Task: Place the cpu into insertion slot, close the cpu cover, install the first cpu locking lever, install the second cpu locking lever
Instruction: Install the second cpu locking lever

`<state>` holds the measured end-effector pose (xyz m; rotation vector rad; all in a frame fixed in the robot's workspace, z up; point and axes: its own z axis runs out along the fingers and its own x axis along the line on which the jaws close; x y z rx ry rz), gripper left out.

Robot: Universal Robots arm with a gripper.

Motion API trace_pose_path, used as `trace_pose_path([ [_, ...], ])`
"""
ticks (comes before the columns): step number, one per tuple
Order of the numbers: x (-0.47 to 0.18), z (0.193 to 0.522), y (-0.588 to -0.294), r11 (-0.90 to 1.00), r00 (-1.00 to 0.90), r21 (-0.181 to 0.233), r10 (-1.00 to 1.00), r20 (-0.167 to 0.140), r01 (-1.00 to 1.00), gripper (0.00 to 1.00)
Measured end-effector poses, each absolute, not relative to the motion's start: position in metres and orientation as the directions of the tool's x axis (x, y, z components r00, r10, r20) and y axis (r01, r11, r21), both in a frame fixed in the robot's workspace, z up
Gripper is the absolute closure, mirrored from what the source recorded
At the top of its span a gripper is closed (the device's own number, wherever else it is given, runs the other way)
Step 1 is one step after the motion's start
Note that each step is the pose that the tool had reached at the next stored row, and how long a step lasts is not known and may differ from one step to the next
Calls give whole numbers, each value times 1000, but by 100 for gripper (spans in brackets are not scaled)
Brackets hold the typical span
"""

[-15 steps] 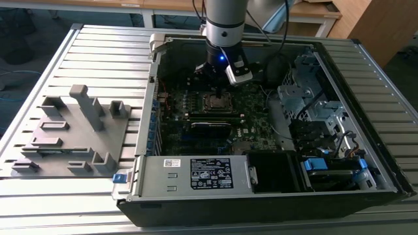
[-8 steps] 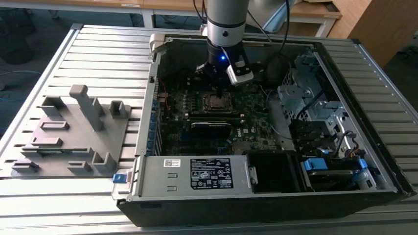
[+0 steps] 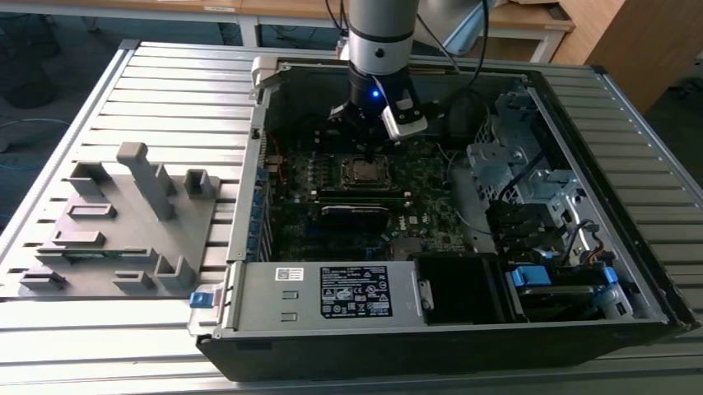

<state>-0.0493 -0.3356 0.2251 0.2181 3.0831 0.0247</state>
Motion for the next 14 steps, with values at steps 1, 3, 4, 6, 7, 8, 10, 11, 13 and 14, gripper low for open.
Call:
trace_pose_path([
  [1,-49,225,-336,990,-989,20,141,-50,140,90],
  [3,-49,225,-336,990,-989,20,141,-49,140,90],
  [4,-49,225,-336,990,-989,19,141,-49,140,90],
  [6,-49,225,-336,990,-989,20,141,-49,140,90],
  [7,-49,226,-336,990,-989,19,141,-49,140,90],
  [8,-49,226,-336,990,-989,19,141,-49,140,90],
  [10,-49,227,-336,990,-989,19,141,-49,140,90],
  [11,-49,227,-336,990,-989,19,141,-49,140,90],
  [13,-49,228,-336,990,-989,19,141,-49,140,90],
  [14,-49,229,-336,990,-989,20,141,-49,140,90],
])
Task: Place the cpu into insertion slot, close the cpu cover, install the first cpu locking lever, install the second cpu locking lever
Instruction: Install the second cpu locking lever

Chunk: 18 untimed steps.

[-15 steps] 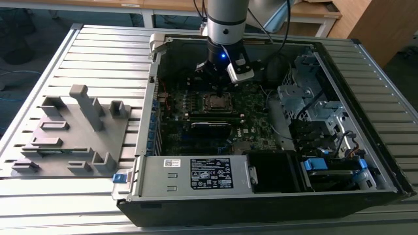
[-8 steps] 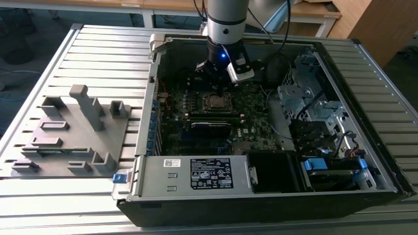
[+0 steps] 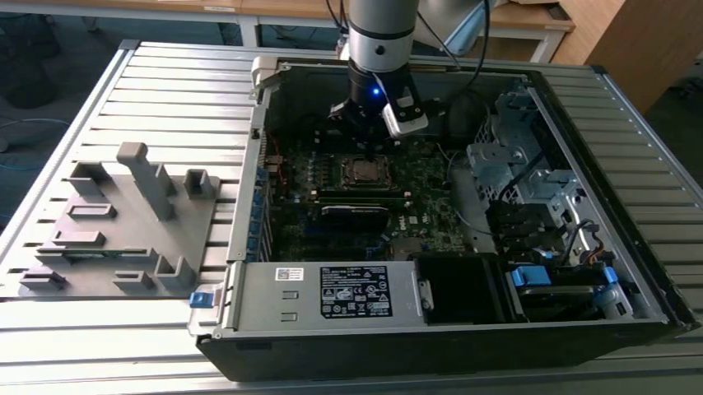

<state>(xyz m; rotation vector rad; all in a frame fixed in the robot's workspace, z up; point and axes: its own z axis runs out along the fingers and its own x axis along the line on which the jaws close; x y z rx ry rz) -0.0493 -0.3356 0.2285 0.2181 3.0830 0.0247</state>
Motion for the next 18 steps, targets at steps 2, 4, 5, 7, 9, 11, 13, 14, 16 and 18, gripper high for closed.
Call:
trace_pose_path([
  [2,-49,229,-336,990,-989,20,141,-50,140,90],
  [4,-49,229,-336,990,-989,20,141,-49,140,90],
  [5,-49,229,-336,990,-989,19,141,-49,140,90],
  [7,-49,229,-338,990,-989,19,141,-49,140,90],
  [9,-49,229,-340,990,-989,19,141,-49,140,90],
  [11,-49,229,-343,990,-989,19,141,-49,140,90],
  [13,-49,229,-345,990,-989,19,141,-49,140,90],
  [14,-49,229,-347,990,-989,20,141,-49,140,90],
  [16,-49,229,-349,990,-989,19,141,-49,140,90],
  [18,-49,229,-353,990,-989,20,141,-49,140,90],
])
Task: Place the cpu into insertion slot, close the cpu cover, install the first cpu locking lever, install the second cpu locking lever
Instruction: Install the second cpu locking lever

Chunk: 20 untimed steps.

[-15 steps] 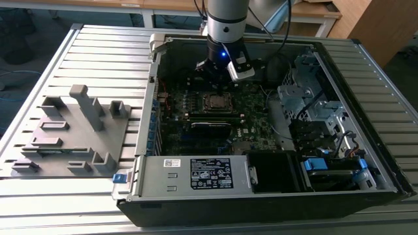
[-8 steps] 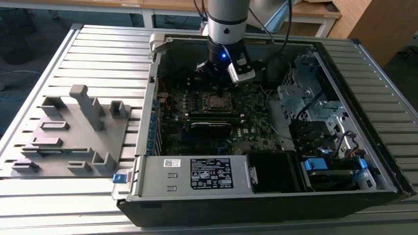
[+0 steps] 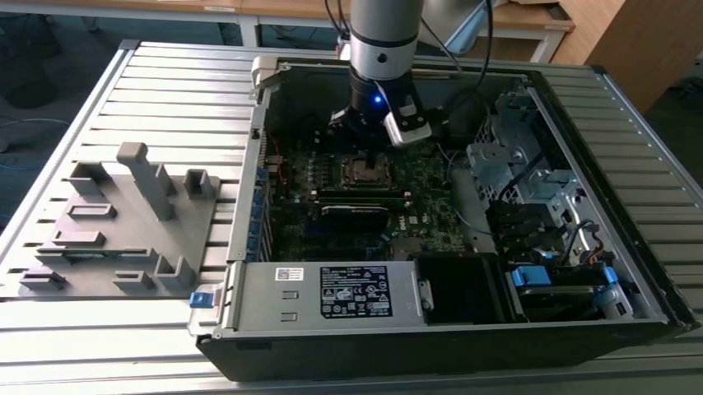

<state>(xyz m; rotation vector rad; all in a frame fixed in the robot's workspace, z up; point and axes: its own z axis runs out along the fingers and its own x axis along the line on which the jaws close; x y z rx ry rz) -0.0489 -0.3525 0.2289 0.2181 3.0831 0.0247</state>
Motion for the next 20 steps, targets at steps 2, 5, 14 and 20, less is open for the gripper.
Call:
trace_pose_path([
  [2,-49,229,-355,990,-989,20,141,-49,140,90],
  [5,-49,229,-359,990,-989,20,141,-49,140,90],
  [14,-49,230,-366,990,-989,20,141,-49,140,90],
  [20,-49,237,-366,990,-989,22,141,-49,140,90],
])
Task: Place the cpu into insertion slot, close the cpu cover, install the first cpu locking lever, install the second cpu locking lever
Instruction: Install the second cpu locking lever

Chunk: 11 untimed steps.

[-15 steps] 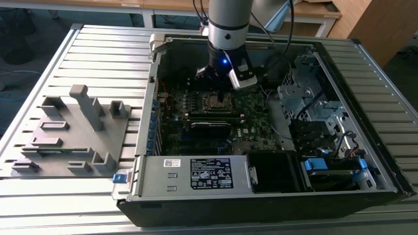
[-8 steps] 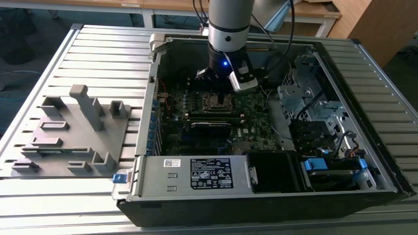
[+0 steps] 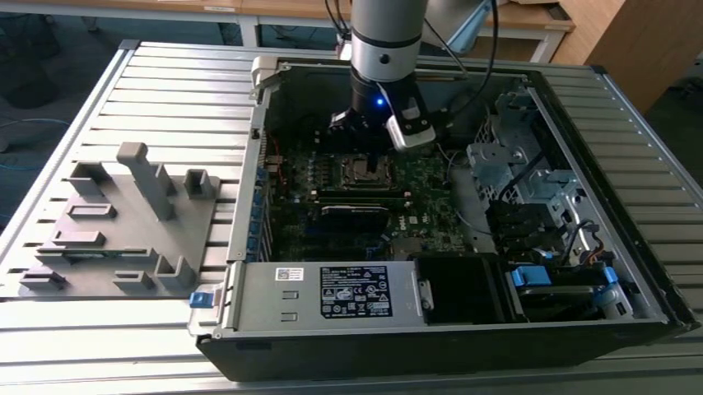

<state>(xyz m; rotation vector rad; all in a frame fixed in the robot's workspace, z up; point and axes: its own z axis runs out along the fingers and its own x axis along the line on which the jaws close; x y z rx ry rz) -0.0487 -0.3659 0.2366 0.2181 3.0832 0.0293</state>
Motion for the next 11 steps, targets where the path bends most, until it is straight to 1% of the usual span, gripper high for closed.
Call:
trace_pose_path([
  [11,-49,237,-380,990,-989,25,141,-49,140,90],
])
